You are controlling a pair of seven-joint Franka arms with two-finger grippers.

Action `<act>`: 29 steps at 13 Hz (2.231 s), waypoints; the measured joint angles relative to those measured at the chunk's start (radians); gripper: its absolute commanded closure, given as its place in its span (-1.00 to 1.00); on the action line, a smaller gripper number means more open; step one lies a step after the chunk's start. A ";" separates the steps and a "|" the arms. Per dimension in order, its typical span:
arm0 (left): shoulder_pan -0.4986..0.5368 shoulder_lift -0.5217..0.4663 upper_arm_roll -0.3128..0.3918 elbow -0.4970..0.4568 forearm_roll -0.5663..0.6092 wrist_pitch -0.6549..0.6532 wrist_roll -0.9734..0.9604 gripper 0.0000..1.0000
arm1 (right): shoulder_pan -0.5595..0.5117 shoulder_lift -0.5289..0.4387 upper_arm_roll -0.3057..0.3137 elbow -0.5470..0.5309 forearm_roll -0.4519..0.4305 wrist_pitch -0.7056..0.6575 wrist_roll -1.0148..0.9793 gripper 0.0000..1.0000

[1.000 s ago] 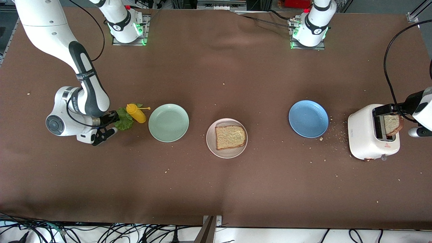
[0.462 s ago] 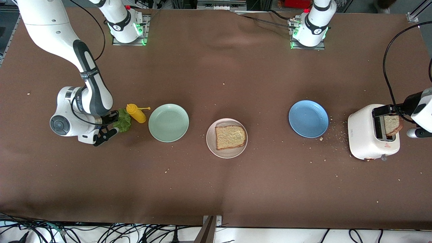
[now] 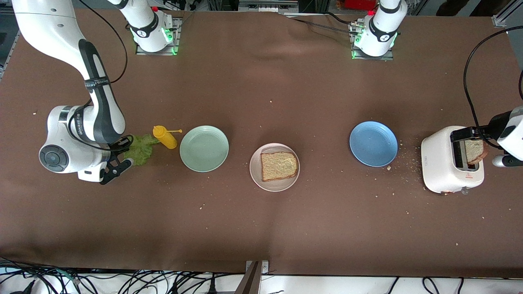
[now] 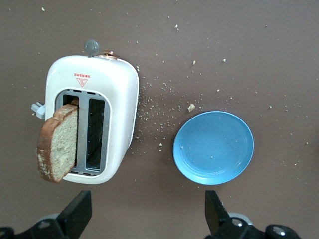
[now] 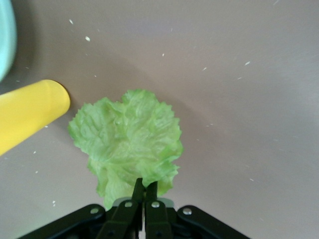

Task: Make sandwich in beige plate with both arms
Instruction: 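Grasp the green lettuce leaf with the right gripper, then carry the lettuce onto the bread on the beige plate and release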

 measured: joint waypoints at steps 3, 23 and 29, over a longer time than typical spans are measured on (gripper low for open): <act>0.000 0.000 0.000 0.000 0.000 0.000 0.000 -1.00 | 0.018 -0.002 0.000 0.135 -0.048 -0.119 0.000 1.00; 0.000 0.002 -0.004 0.000 0.000 0.000 0.000 -1.00 | 0.224 0.153 0.127 0.548 0.477 -0.061 0.885 1.00; 0.000 0.003 -0.006 0.000 0.000 0.000 0.000 -1.00 | 0.448 0.291 0.139 0.478 0.553 0.330 1.100 1.00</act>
